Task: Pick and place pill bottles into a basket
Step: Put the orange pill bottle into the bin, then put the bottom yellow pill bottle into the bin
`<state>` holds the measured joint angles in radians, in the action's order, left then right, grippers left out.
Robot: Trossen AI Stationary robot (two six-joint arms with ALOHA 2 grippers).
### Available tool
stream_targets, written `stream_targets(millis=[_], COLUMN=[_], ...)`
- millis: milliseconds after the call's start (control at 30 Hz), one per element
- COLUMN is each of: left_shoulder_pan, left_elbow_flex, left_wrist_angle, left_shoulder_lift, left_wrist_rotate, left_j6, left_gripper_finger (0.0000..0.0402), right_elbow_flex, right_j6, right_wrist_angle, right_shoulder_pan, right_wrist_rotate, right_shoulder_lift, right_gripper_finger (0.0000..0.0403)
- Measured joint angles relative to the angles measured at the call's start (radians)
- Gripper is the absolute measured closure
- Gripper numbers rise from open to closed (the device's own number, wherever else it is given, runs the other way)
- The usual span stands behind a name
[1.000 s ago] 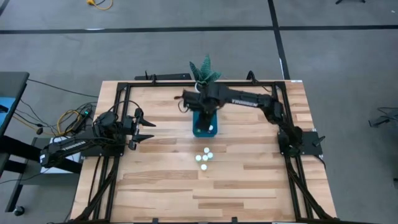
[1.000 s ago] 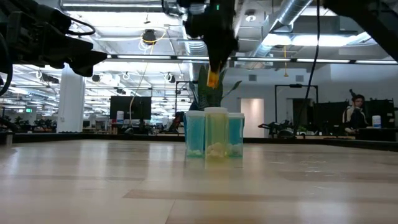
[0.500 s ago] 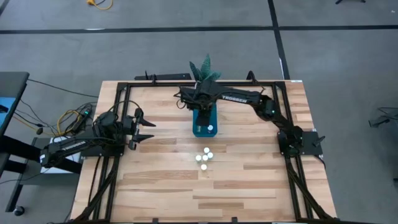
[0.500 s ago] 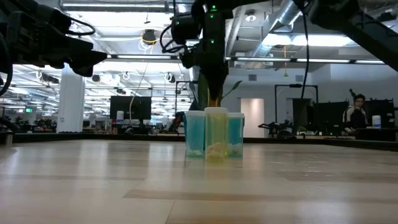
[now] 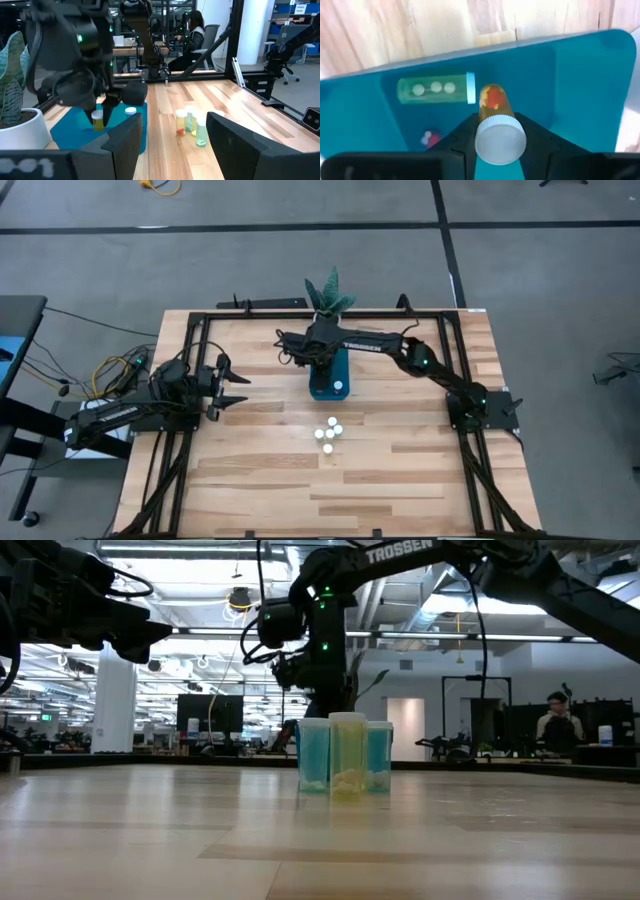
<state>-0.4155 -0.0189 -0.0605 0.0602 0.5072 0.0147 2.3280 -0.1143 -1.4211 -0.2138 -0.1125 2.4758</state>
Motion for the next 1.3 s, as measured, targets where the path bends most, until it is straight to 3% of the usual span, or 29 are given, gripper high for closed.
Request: stream_targets(millis=[600, 1033, 1300], left_shoulder_pan=[0.0, 0.0, 0.0], left_elbow_flex=[0.0, 0.0, 0.0], left_wrist_angle=[0.001, 0.001, 0.001], left_shoulder_lift=[0.003, 0.003, 0.003], left_wrist_rotate=[0.0, 0.0, 0.0], left_j6=[0.0, 0.0, 0.0], left_gripper_finger=[0.0189, 0.0189, 0.0189], right_elbow_flex=[0.0, 0.0, 0.0], right_j6=[-0.052, -0.065, -0.078], right_wrist_angle=[0.044, 0.046, 0.022], right_shoulder_pan=[0.0, 0.0, 0.003], right_wrist_rotate=[-0.013, -0.017, -0.021], right_shoulder_lift=[0.018, 0.018, -0.036], right_gripper_finger=[0.0291, 0.0234, 0.0218])
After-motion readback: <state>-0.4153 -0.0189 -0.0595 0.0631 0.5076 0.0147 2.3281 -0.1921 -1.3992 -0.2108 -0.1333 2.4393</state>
